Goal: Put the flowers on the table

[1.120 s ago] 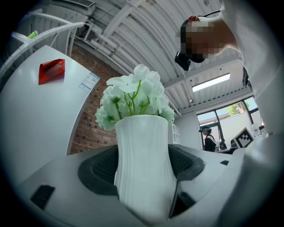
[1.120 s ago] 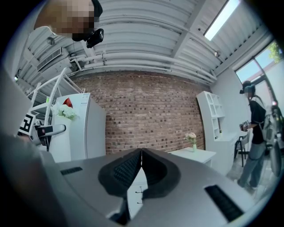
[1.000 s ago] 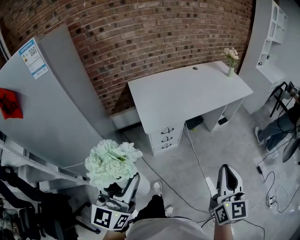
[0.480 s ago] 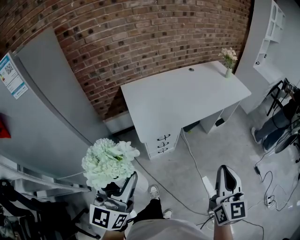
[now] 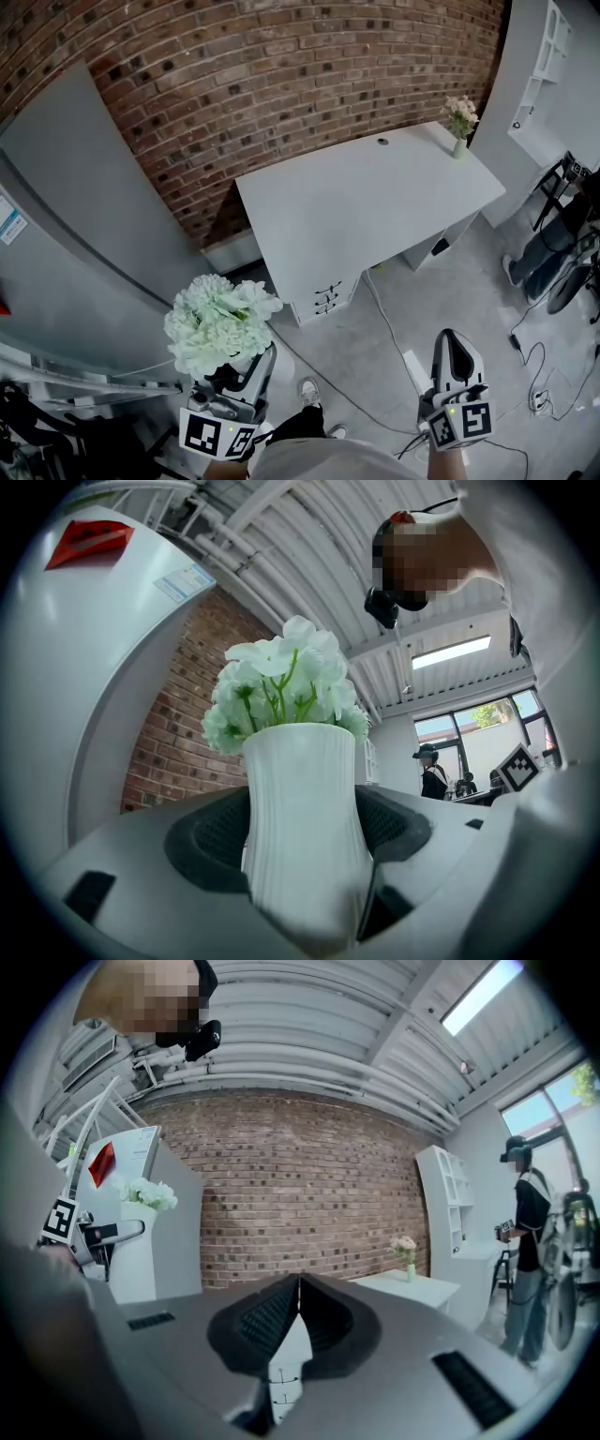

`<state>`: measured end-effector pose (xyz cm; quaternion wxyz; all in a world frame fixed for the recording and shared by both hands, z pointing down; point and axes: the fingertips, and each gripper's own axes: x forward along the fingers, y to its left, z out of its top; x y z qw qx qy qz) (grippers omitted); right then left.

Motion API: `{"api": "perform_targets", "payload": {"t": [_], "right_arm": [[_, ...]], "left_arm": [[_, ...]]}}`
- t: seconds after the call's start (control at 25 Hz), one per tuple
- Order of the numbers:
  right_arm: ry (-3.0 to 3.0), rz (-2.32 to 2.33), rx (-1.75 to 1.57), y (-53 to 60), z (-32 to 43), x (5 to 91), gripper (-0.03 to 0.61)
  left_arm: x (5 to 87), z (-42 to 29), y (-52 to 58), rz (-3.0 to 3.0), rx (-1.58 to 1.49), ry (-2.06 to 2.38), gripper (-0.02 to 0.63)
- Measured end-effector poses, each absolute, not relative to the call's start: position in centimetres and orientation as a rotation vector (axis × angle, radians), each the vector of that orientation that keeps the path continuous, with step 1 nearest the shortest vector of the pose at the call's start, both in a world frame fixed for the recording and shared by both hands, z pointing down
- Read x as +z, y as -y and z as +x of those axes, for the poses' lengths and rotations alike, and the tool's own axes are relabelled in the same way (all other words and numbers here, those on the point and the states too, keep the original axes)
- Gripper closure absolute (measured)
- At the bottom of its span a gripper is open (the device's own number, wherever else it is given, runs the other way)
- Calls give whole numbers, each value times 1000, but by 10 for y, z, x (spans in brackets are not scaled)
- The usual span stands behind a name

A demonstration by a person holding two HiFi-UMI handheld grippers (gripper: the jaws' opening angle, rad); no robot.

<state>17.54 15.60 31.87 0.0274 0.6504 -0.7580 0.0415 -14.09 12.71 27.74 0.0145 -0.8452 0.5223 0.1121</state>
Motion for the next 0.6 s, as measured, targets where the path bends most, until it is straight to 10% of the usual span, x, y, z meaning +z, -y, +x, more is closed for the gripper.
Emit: {"api": "perform_targets", "payload": {"t": [0.6], "right_arm": [[2257, 2025, 91, -89, 145, 308, 561]], "left_arm": [[282, -164, -37, -2707, 414, -1550, 261]]}}
